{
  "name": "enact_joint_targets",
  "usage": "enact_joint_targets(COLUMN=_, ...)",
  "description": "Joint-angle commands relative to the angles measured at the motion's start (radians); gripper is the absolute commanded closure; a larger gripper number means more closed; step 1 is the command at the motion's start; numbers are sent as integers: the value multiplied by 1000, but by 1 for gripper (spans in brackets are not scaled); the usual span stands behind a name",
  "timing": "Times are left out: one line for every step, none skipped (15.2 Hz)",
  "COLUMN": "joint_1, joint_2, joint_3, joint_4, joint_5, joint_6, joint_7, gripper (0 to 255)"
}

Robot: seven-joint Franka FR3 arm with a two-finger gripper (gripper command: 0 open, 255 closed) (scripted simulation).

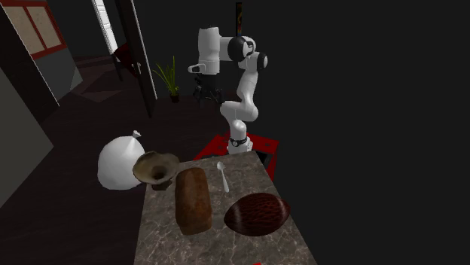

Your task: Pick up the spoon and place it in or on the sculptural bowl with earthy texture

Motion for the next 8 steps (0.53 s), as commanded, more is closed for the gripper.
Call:
enact_joint_targets(joint_1=0, joint_2=0, joint_3=0, joint_4=0, joint_5=0, joint_6=0, joint_7=0, gripper=0)
enact_joint_targets(joint_1=10, joint_2=1, joint_3=-4, joint_4=-32, joint_5=4, joint_6=32, joint_7=-19, gripper=0)
enact_joint_targets(joint_1=19, joint_2=3, joint_3=-7, joint_4=-63, joint_5=7, joint_6=64, joint_7=-38, gripper=0)
enact_joint_targets(joint_1=29, joint_2=7, joint_3=-11, joint_4=-93, joint_5=11, joint_6=96, joint_7=-57, gripper=0)
enact_joint_targets(joint_1=39, joint_2=12, joint_3=-15, joint_4=-122, joint_5=15, joint_6=129, joint_7=-77, gripper=0)
enact_joint_targets(joint_1=50, joint_2=18, joint_3=-18, joint_4=-149, joint_5=19, joint_6=161, joint_7=-96, gripper=0)
enact_joint_targets(joint_1=60, joint_2=25, joint_3=-22, joint_4=-176, joint_5=23, joint_6=194, joint_7=-116, gripper=0)
enact_joint_targets(joint_1=71, joint_2=34, joint_3=-26, joint_4=-202, joint_5=27, joint_6=228, joint_7=-136, gripper=0)
